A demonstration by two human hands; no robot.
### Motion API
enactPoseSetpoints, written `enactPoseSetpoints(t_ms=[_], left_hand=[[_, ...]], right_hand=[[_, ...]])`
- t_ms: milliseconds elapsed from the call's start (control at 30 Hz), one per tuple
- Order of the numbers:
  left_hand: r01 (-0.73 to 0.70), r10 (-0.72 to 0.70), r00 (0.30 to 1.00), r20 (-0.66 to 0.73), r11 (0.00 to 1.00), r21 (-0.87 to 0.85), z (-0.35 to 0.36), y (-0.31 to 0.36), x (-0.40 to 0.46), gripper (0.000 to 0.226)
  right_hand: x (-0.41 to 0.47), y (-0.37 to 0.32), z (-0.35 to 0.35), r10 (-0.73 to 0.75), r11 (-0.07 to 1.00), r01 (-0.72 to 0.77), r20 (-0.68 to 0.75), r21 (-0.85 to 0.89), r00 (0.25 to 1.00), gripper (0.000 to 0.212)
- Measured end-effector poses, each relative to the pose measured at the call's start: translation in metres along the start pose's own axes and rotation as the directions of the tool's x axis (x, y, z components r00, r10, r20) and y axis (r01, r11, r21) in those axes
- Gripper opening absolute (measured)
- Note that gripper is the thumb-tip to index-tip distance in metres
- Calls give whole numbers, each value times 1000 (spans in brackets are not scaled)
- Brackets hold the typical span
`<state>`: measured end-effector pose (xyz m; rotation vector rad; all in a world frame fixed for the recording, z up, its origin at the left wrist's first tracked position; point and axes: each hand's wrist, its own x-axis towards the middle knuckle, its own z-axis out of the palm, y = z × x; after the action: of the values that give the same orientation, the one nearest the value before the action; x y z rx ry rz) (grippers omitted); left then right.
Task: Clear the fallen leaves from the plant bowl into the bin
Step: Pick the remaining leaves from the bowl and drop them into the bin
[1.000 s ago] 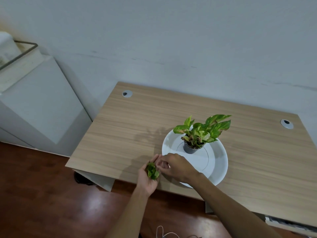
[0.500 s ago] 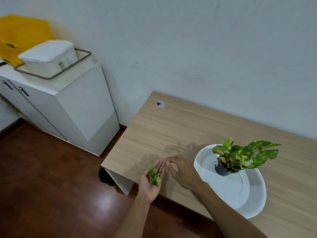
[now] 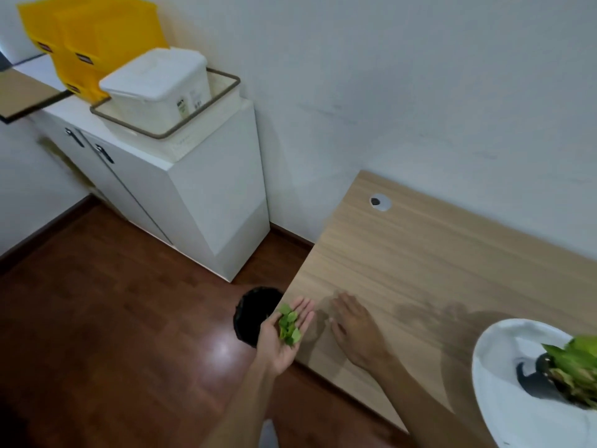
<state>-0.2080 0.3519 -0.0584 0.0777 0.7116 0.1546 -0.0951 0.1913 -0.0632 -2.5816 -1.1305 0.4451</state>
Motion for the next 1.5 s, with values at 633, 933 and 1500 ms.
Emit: enactPoseSetpoints(t_ms=[633, 933, 1500], left_hand=[[-39, 45, 993, -114, 998, 47, -56, 136, 90, 39], [-110, 145, 936, -321, 986, 123, -116, 136, 152, 31], [158, 34, 807, -589, 949, 271, -139, 134, 204, 42]], right_hand=[[80, -50, 48, 210, 950, -233, -125, -208, 970, 68], [79, -41, 60, 147, 942, -195, -184, -274, 972, 70], [80, -43, 58, 117, 950, -175, -226, -257, 967, 76]])
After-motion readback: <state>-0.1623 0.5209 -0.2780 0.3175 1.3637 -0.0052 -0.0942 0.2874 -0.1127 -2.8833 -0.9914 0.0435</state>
